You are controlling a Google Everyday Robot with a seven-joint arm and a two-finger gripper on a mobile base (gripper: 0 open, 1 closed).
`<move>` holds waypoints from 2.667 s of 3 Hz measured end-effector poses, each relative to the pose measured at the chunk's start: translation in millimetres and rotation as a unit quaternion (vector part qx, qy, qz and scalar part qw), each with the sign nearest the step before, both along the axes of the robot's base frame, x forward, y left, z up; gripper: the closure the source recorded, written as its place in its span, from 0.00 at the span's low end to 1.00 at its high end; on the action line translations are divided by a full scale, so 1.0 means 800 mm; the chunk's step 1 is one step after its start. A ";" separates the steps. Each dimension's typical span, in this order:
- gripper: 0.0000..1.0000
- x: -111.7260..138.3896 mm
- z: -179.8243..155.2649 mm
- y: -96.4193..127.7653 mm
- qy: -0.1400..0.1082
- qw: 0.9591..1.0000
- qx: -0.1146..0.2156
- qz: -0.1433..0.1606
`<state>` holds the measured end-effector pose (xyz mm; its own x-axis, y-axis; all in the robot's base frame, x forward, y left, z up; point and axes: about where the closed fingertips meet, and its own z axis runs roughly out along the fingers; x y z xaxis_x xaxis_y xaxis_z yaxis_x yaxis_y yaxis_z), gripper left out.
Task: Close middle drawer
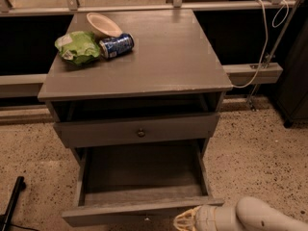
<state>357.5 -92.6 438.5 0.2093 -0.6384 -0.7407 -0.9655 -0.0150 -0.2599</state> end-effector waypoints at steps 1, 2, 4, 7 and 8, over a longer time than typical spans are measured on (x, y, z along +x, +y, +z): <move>1.00 0.011 -0.005 -0.003 -0.012 1.000 -0.009 -0.018; 1.00 0.011 -0.005 -0.003 -0.012 1.000 -0.009 -0.018; 1.00 0.045 -0.081 0.015 -0.013 0.993 0.029 -0.113; 1.00 0.132 -0.121 0.014 -0.020 0.980 0.078 -0.181; 1.00 0.175 -0.116 0.022 -0.032 0.980 0.091 -0.174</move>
Offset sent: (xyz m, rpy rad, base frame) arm 0.0075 -0.0009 -0.0014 -0.0061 -0.0273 -0.0330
